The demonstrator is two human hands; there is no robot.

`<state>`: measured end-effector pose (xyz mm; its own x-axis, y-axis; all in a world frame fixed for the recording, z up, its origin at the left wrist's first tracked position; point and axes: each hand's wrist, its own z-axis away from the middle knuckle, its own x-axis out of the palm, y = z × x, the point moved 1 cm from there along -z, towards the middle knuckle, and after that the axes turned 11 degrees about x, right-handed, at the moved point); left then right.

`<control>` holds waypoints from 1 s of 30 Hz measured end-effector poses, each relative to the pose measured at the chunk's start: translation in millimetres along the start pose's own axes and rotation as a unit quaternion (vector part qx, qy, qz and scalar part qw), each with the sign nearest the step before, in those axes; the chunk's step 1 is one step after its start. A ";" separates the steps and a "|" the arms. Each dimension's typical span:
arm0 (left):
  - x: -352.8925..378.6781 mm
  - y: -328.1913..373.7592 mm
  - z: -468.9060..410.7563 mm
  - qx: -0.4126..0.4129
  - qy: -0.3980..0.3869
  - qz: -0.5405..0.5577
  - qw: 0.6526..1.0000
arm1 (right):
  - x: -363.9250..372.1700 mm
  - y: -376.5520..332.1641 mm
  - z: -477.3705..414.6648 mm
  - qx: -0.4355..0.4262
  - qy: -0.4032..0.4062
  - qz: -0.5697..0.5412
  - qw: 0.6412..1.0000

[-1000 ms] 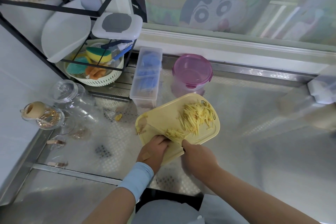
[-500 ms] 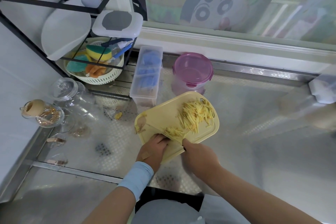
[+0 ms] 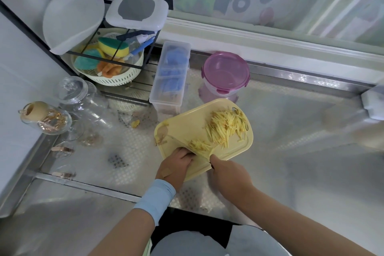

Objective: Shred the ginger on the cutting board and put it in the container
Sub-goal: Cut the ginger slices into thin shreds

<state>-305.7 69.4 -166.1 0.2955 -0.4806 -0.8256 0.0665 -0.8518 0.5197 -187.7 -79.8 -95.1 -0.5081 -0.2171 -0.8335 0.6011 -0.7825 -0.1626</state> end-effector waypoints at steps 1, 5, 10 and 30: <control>-0.3 0.6 0.5 0.000 0.008 0.002 1.000 | 1.5 -2.5 -3.7 0.003 -0.004 -0.002 1.000; -0.1 -0.1 2.0 -0.009 0.007 0.007 1.000 | 7.7 -13.8 -19.9 0.008 -0.019 0.002 1.000; 3.5 -3.4 2.9 -0.016 0.010 -0.006 1.000 | 7.0 -11.3 -22.9 0.011 -0.015 0.000 1.000; 3.2 1.2 2.2 -0.069 0.027 0.037 0.997 | 3.0 -3.9 -15.1 0.004 -0.007 -0.004 1.000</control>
<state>-306.8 66.4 -168.6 0.3548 -0.5254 -0.7733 0.1715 -0.7765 0.6063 -182.2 -68.5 -105.0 -0.5218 -0.2192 -0.8244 0.5924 -0.7885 -0.1653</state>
